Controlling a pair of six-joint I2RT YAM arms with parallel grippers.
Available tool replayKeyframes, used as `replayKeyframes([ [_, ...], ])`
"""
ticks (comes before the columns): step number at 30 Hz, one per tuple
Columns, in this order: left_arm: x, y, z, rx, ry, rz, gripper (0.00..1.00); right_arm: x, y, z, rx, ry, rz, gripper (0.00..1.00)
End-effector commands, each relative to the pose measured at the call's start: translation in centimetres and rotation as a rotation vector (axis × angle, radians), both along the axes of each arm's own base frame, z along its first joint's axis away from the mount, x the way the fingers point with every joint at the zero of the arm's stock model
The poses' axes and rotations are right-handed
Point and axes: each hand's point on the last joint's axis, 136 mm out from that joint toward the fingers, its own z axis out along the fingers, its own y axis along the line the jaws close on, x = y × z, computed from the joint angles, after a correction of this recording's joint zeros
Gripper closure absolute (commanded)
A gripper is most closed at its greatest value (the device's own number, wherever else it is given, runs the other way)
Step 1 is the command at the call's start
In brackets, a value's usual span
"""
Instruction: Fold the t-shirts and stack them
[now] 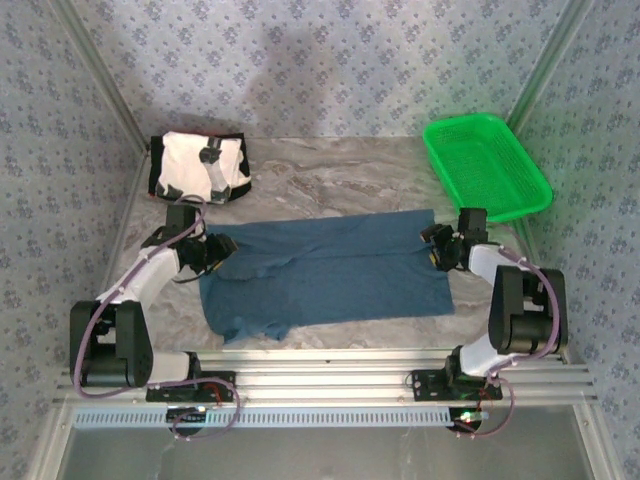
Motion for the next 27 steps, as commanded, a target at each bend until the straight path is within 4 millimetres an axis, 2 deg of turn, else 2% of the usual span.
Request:
replayKeyframes([
  [1, -0.6, 0.0, -0.5, -0.010, 0.003, -0.011, 0.51, 1.7, -0.3, 0.3, 0.017, -0.053, -0.034, 0.39],
  [11, -2.3, 1.3, -4.3, 0.028, 0.111, 0.035, 0.51, 2.4, -2.8, -0.4, -0.006, -0.060, -0.106, 0.41],
  [17, -2.8, 2.0, -5.8, 0.047, 0.155, 0.039, 0.51, 2.8, -3.9, -1.0, -0.007, -0.062, -0.140, 0.46],
  [20, -2.9, 2.2, -6.3, 0.052, 0.170, 0.039, 0.51, 3.0, -4.4, -1.3, 0.001, -0.051, -0.151, 0.53],
  [24, -3.2, 2.8, -6.8, 0.059, 0.187, 0.054, 0.51, 1.5, -5.5, -1.6, -0.026, 0.010, -0.170, 0.56],
  [27, -3.2, 3.0, -6.8, 0.067, 0.188, 0.050, 0.51, 0.6, -6.1, -1.1, -0.042, 0.023, -0.173, 0.52],
])
